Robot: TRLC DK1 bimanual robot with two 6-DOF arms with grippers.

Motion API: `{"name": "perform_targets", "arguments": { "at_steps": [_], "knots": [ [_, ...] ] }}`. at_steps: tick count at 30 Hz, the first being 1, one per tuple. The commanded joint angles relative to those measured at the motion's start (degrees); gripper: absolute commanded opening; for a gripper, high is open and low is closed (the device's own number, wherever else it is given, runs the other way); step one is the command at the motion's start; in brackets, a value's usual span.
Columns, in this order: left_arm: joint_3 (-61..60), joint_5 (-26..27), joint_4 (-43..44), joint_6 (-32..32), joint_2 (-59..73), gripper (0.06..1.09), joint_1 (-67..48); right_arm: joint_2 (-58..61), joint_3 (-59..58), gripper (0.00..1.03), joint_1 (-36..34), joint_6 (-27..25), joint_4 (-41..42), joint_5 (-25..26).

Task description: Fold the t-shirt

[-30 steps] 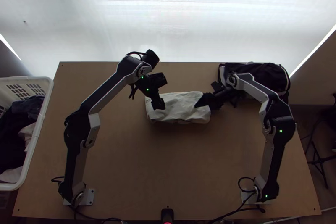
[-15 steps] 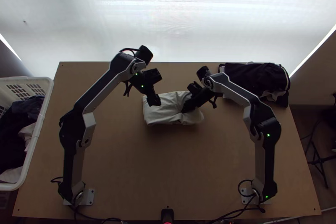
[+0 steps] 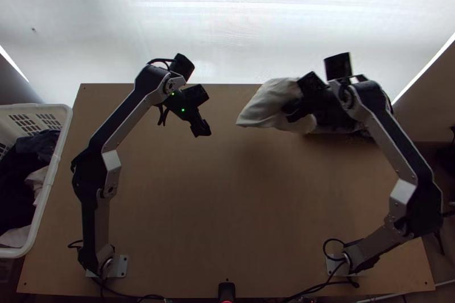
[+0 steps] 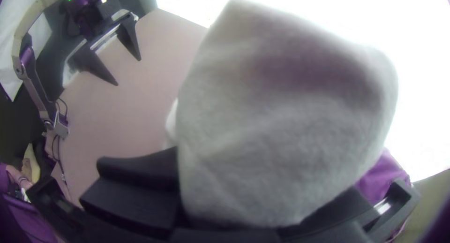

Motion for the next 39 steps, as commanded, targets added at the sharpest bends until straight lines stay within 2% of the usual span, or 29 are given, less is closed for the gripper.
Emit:
{"name": "perform_targets", "arguments": {
  "at_steps": [1,8,10,14,16,18,24,32,39],
  "knots": [
    [-0.05,0.34,-0.01,-0.25,-0.14,1.04,0.34,-5.32,3.13,0.03,-10.17,-7.08,-0.67,-0.34],
    [-1.46,0.69,-0.01,-0.42,-0.22,1.04,0.43,-0.31,10.25,0.03,-25.56,-17.36,-2.25,-15.28],
    [-1.81,0.69,-0.01,-0.33,-0.22,1.04,0.43,2.85,14.82,0.03,-29.07,-20.70,-6.56,-19.94],
    [-2.25,0.69,-0.01,-0.33,-0.31,1.04,0.52,10.41,25.11,0.03,-34.08,-28.35,-18.34,-25.21],
    [-2.25,0.69,-0.01,-0.25,-0.31,1.04,0.61,14.37,30.47,0.03,-35.66,-33.71,-25.63,-26.79],
    [-2.34,0.61,-0.10,-0.16,-0.40,1.04,0.69,18.41,35.48,0.03,-37.16,-38.72,-32.40,-27.85],
    [-2.69,0.61,-0.45,-0.16,-0.49,1.04,0.87,24.39,38.29,0.03,-38.83,-50.59,-41.36,-28.37],
    [-3.74,0.61,-0.18,-0.69,-0.75,1.04,0.43,28.08,38.73,0.03,-38.92,-53.75,-42.42,-28.37],
    [-3.65,0.08,0.34,-1.30,-0.84,1.04,-0.19,30.01,40.66,0.03,-37.68,-54.19,-41.72,-28.55]
  ]
}}
